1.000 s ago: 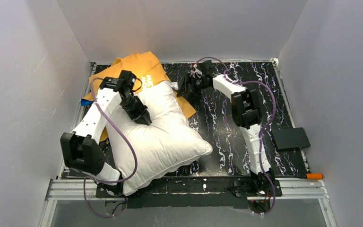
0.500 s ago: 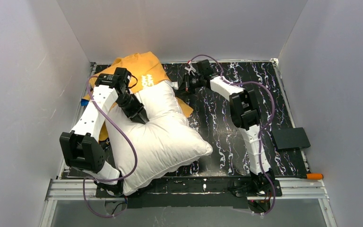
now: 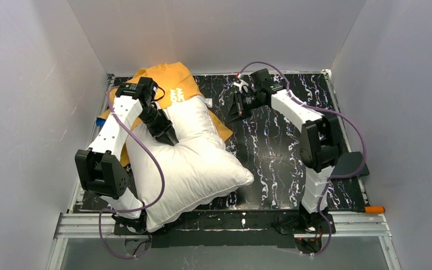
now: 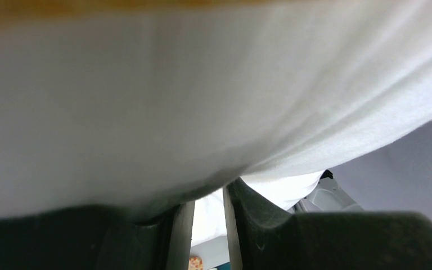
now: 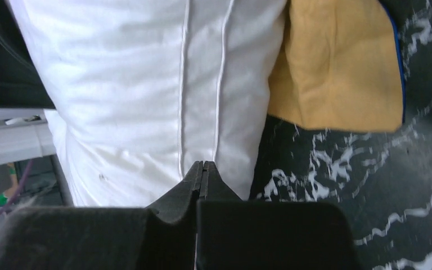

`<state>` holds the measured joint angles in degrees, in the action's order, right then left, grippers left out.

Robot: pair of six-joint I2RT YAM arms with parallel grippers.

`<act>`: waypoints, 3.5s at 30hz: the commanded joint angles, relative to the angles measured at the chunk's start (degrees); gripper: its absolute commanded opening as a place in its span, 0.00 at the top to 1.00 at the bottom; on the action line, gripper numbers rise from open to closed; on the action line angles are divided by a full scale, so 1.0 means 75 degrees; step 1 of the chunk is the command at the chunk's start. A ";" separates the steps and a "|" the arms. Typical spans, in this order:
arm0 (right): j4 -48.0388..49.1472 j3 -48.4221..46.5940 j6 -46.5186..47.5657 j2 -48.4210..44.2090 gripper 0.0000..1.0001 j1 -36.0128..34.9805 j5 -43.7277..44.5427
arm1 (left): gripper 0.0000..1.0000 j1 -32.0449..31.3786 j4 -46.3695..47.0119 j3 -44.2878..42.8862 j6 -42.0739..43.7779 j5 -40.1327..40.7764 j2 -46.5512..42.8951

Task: Put the pillow into the pillowcase
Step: Stuff the pillow into the pillowcase.

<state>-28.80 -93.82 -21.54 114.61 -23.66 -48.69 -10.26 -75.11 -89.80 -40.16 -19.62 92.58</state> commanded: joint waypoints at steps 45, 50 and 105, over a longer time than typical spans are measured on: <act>-0.2848 0.0483 0.1416 -0.2947 0.99 0.0401 0.1927 | 0.94 -0.0670 0.0797 -0.1549 -0.0037 -0.0218 0.1746; -0.4408 0.0672 0.1723 -0.3897 0.99 0.0255 0.2521 | 1.00 -0.1070 0.1397 -0.2389 -0.0914 -0.0539 0.2853; -0.3817 -0.3633 0.0971 -0.1740 0.99 -0.0187 0.1465 | 1.00 -0.0205 0.0310 -0.5313 -0.0045 -0.2367 0.4397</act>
<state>-62.57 -116.66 -8.27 98.85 -21.50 -17.89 -11.38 -80.84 -122.28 -34.92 -31.88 121.69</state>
